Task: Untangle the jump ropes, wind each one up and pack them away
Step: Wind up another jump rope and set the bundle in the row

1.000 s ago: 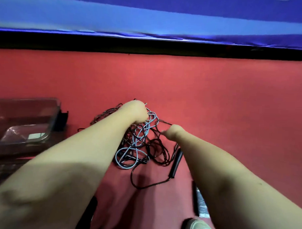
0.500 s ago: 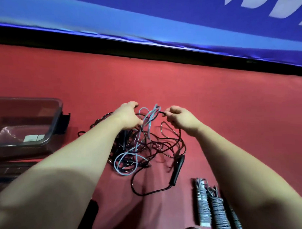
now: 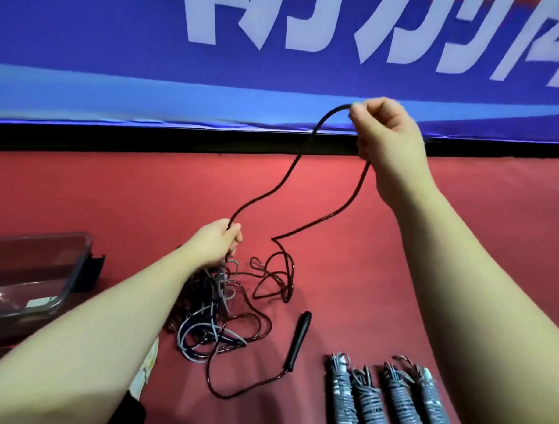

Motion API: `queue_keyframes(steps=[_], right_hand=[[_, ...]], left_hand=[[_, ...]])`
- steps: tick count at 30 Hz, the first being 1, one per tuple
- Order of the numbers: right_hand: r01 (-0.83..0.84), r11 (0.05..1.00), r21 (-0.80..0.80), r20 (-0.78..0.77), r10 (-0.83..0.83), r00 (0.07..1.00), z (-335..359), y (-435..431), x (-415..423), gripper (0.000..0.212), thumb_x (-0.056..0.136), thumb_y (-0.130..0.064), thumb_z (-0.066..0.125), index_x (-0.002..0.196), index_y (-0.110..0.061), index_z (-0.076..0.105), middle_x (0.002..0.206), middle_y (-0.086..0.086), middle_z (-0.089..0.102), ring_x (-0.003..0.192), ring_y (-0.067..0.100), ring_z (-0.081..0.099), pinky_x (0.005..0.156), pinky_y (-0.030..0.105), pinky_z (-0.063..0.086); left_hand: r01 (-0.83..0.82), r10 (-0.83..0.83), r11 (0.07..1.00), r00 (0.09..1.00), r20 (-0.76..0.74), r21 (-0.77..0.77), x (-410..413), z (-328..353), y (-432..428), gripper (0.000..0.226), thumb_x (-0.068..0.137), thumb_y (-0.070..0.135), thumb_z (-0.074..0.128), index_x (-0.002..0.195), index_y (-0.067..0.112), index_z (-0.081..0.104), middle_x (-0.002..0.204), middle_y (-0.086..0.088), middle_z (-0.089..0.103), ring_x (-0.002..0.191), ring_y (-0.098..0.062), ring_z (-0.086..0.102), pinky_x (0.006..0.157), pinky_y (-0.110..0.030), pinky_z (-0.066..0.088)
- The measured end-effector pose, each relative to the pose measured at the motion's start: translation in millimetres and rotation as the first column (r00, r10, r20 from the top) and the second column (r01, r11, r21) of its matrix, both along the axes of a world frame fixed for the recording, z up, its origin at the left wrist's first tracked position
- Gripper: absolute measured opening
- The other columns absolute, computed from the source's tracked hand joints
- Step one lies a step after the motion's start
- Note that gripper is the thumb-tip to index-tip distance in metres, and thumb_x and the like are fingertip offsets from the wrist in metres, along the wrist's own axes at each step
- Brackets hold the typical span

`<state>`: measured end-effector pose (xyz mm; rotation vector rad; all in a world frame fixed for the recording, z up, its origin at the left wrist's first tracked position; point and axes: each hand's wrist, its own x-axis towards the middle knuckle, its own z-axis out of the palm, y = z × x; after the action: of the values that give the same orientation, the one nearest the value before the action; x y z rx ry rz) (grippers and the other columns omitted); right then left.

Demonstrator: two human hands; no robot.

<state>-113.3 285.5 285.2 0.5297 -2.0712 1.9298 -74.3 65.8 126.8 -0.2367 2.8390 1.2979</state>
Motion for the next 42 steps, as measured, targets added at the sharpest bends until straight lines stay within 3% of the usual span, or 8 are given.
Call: queue_keyframes(steps=[3,10,13,17,24,32,37,42], right_hand=[[-0.142,0.908,0.395,0.241,0.047,0.969,-46,13,-10,0.015,0.091,-0.017,0.058,0.078,-0.023,0.052,0.065,-0.004,0.047,0.056,0.010,0.040,0.054,0.024,0.032],[-0.670,0.666,0.330,0.567,0.428,0.704,-129,-21,11,0.056,0.082,-0.013,0.070,0.130,-0.017,0.042,0.130,-0.005,0.050,0.099,0.001,0.052,0.089,0.022,0.044],[-0.507,0.816,0.277,0.410,0.377,0.831,-112,-48,12,0.007,0.093,-0.012,0.055,0.099,-0.015,0.057,0.085,-0.009,0.067,0.056,-0.005,0.046,0.055,0.012,0.039],[-0.206,0.977,0.054,0.302,0.180,0.936,-61,-53,-9,0.027,0.101,-0.021,0.041,0.077,-0.018,0.052,0.066,-0.002,0.057,0.035,-0.002,0.032,0.042,0.017,0.025],[-0.289,0.871,-0.397,0.268,0.412,0.871,31,-64,-2,0.030,0.102,-0.027,0.035,0.077,-0.014,0.045,0.053,-0.005,0.054,0.037,0.004,0.026,0.039,0.016,0.021],[-0.125,0.924,-0.361,0.284,0.237,0.929,36,-54,-20,0.020,0.101,-0.021,0.040,0.084,-0.014,0.048,0.071,-0.001,0.057,0.048,0.005,0.036,0.044,0.015,0.028],[-0.316,0.944,-0.095,0.451,0.324,0.832,-39,-14,-36,0.019,0.095,-0.015,0.050,0.110,-0.024,0.043,0.084,-0.005,0.049,0.071,0.007,0.045,0.059,0.019,0.030],[-0.714,0.657,0.242,0.708,0.383,0.593,-142,-6,-4,0.044,0.088,-0.019,0.059,0.131,-0.019,0.049,0.125,-0.003,0.054,0.111,0.007,0.047,0.099,0.024,0.034]], left_hand=[[-0.029,0.049,0.958,0.997,-0.062,0.287,-3,30,15,0.033,0.103,0.024,0.028,0.075,0.014,0.043,0.057,0.001,0.038,0.049,-0.015,0.041,0.059,-0.026,0.043],[0.252,-0.114,0.799,0.955,-0.273,0.547,10,134,74,0.034,0.104,0.032,0.029,0.074,0.019,0.040,0.045,0.013,0.032,0.043,-0.008,0.027,0.055,-0.025,0.037],[0.343,-0.131,0.785,0.906,-0.404,0.516,17,162,81,0.033,0.103,0.033,0.033,0.077,0.018,0.045,0.051,0.010,0.037,0.049,-0.011,0.033,0.057,-0.023,0.039],[0.214,0.041,0.857,0.878,-0.476,0.468,10,149,51,0.007,0.098,0.032,0.046,0.099,0.028,0.052,0.087,0.007,0.054,0.082,-0.009,0.055,0.075,-0.021,0.047],[0.257,-0.227,0.888,0.966,-0.123,0.381,15,59,40,0.050,0.090,0.017,0.059,0.134,0.020,0.035,0.125,0.009,0.050,0.118,-0.005,0.047,0.101,-0.017,0.031],[0.242,-0.224,0.829,0.970,-0.098,0.504,4,38,64,0.009,0.099,0.012,0.044,0.090,0.013,0.042,0.061,0.002,0.041,0.045,-0.008,0.042,0.052,-0.021,0.043],[0.025,-0.030,0.359,0.999,-0.016,0.933,-4,65,60,0.025,0.101,0.021,0.039,0.076,0.018,0.035,0.047,0.008,0.031,0.034,-0.002,0.025,0.036,-0.014,0.024],[-0.077,0.051,-0.106,0.995,0.083,0.991,-12,103,56,0.038,0.101,0.024,0.038,0.064,0.017,0.035,0.044,0.007,0.029,0.032,-0.004,0.026,0.038,-0.012,0.025]])
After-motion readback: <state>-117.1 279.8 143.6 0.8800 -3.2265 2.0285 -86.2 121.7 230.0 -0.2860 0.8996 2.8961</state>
